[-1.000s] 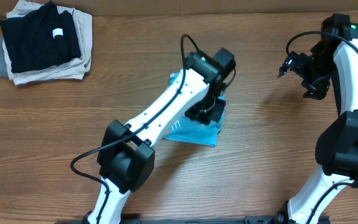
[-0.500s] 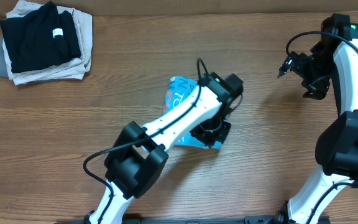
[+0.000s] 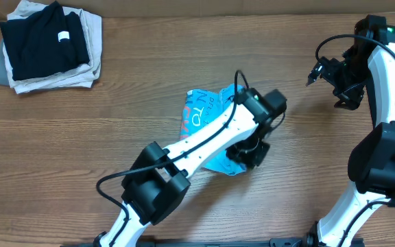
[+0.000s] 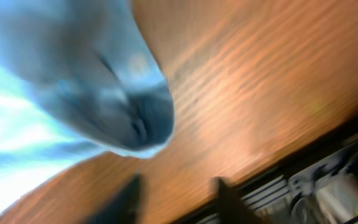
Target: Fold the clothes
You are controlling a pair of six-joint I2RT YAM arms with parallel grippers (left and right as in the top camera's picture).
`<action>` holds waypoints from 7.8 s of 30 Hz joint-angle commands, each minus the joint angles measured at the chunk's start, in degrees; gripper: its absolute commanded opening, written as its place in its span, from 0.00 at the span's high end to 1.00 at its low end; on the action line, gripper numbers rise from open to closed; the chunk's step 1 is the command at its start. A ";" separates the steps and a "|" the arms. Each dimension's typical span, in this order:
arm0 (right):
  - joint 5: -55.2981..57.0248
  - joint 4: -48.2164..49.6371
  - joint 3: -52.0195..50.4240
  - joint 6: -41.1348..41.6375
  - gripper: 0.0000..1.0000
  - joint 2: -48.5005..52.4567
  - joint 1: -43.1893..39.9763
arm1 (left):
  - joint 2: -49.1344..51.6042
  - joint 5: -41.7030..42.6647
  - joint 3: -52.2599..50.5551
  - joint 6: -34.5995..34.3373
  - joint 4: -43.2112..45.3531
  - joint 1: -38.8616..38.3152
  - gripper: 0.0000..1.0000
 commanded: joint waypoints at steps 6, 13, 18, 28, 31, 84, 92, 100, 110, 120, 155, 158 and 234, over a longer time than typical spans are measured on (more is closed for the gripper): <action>0.15 0.09 1.05 0.11 0.00 -1.46 0.11 | 0.83 -7.80 7.78 -3.69 5.53 12.79 0.41; 0.15 0.09 1.05 0.11 0.00 -1.46 0.11 | 5.03 -3.91 7.56 -3.74 9.14 16.72 0.47; 0.15 0.09 1.05 0.11 0.00 -1.46 0.11 | 9.11 1.11 7.56 -2.93 11.34 15.58 0.49; 0.15 0.09 1.05 0.11 0.00 -1.46 0.11 | 10.64 1.46 7.56 -3.32 17.09 13.49 0.49; 0.15 0.09 1.05 0.11 0.00 -1.46 0.11 | 11.61 1.46 7.56 -3.78 17.05 13.49 0.49; 0.15 0.09 1.05 0.11 0.00 -1.46 0.11 | 17.38 8.59 12.17 -2.47 12.85 0.76 0.67; 0.15 0.09 1.05 0.11 0.00 -1.46 0.11 | 16.52 -0.46 24.37 -1.29 0.44 3.02 0.73; 0.15 0.09 1.05 0.11 0.00 -1.46 0.11 | 16.72 -5.81 32.48 -3.43 -6.51 12.15 0.50; 0.15 0.09 1.05 0.11 0.00 -1.46 0.11 | 17.55 -5.05 24.02 -3.39 -0.46 12.83 0.54; 0.15 0.09 1.05 0.11 0.00 -1.46 0.11 | 17.57 -9.60 20.74 -5.46 2.40 11.78 0.54; 0.15 0.09 1.05 0.11 0.00 -1.46 0.11 | 15.21 -9.53 25.86 -5.70 -8.22 9.11 0.96; 0.15 0.09 1.05 0.11 0.00 -1.46 0.11 | 15.26 -7.17 25.66 -5.73 -7.17 8.61 0.96; 0.15 0.09 1.05 0.11 0.00 -1.46 0.11 | 18.78 -3.04 22.56 -3.96 7.32 9.79 0.87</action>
